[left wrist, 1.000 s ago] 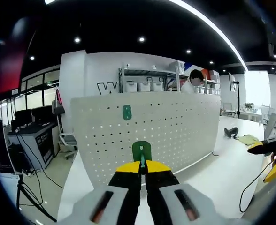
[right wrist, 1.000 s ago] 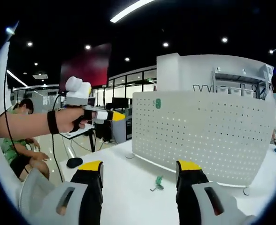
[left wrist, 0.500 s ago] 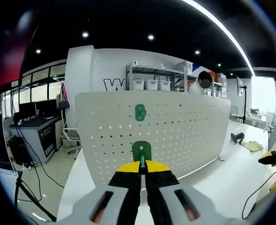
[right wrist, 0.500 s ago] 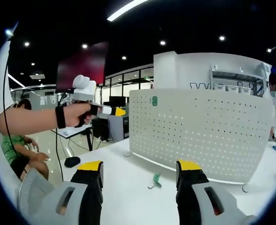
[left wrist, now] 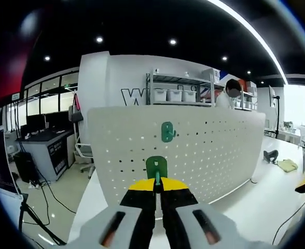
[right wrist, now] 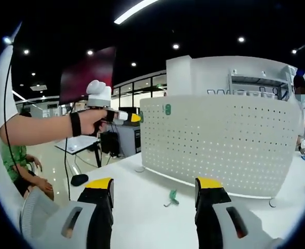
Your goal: Insert the hook assembly into the mounting plate slot until the hook locks in place.
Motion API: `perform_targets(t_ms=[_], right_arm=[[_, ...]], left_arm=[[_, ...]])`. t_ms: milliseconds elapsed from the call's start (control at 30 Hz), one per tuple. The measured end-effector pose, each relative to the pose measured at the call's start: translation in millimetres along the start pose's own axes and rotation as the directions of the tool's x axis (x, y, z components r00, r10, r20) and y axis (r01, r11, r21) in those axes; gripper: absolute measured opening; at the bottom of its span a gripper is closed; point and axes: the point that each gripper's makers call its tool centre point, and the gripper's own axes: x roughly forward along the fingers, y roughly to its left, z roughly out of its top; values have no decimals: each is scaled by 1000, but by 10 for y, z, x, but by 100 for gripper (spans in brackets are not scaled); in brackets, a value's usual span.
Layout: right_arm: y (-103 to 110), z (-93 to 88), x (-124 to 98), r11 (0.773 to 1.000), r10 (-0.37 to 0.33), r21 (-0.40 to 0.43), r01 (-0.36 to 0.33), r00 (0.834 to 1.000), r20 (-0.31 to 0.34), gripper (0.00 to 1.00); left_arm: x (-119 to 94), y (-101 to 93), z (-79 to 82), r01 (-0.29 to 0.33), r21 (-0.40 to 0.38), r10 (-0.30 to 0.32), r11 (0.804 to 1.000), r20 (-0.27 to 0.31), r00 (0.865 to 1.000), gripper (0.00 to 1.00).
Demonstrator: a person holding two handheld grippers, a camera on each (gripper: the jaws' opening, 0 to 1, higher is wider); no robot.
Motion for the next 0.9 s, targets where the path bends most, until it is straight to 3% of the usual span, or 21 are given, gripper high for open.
perform_targets(t_ms=[633,900], right_arm=[[-80,-10,-53,1000,-25,10,25,1000,-1,66],[-114,-29,-37,1000,-27,14,27,1000,-7,66]], left_arm=[[278,73,117,-34,-7,34,999,-17,999,2],[395,153,256,-47,-4,47,999,1,999,2]])
